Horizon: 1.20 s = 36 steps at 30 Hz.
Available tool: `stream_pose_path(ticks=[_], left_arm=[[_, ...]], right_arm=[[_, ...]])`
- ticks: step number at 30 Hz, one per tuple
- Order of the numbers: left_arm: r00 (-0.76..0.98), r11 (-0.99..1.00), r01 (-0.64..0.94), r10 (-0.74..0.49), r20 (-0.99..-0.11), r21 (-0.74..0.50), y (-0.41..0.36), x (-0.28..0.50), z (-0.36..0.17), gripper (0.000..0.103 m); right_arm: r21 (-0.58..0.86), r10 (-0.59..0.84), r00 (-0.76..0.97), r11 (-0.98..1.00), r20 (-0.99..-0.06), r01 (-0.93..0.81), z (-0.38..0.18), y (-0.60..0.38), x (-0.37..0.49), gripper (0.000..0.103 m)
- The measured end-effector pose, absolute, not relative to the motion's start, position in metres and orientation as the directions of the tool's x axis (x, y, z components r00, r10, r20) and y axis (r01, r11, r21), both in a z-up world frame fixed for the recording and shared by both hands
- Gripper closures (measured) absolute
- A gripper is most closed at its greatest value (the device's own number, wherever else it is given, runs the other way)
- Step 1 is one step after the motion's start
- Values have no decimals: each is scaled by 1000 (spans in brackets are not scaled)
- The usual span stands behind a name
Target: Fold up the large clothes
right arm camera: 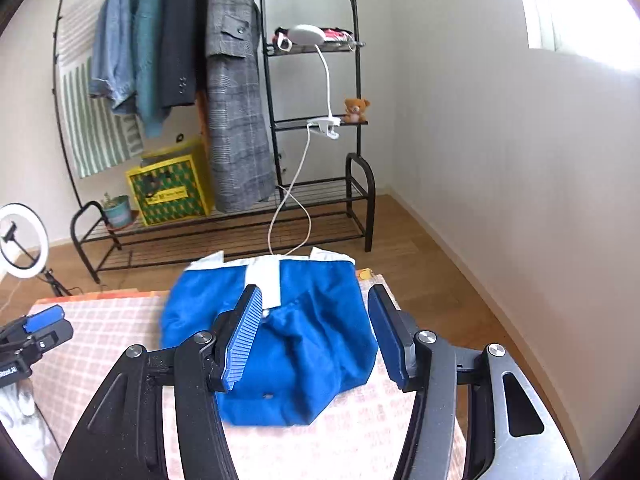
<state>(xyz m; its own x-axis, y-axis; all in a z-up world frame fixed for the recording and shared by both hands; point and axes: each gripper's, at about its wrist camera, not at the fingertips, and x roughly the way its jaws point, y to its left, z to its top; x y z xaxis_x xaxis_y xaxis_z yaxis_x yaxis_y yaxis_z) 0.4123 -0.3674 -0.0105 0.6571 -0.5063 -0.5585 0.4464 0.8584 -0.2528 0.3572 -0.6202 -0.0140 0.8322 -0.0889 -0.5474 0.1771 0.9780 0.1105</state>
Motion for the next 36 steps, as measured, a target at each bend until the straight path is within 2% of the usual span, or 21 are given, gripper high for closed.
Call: stream_pose_path(ticks=[9,13,18,22,26,35,36], left_arm=[[693,834,518,-539,-479,-190,-339,312,57,33],[697,825,537,-553,-456,-178,-321,274,74,33],[703,819,550,-559,-440,-162,-295,234,84,33],[715,826,544,-550,-433,-151,-274,210,84,33],[722,833,535,-538,-434,-143,-254,194,76,33],[746,858,503,-490,-451,-101,-222,177,35,33],[744,860,500,-487,-457,-102,-219,176,30,28]], right_arm=[[74,-97,866,986,-491,152,40,-562,276,49],[18,-138,866,986,-480,167,54,-532,244,49],[30,-134,863,985,-487,170,62,-502,209,45],[7,-164,861,982,-481,191,63,-477,192,40],[-2,-188,866,977,-463,212,59,-454,177,23],[-14,-236,854,966,-464,259,28,-410,159,18],[0,-231,853,965,-468,261,24,-408,159,18]])
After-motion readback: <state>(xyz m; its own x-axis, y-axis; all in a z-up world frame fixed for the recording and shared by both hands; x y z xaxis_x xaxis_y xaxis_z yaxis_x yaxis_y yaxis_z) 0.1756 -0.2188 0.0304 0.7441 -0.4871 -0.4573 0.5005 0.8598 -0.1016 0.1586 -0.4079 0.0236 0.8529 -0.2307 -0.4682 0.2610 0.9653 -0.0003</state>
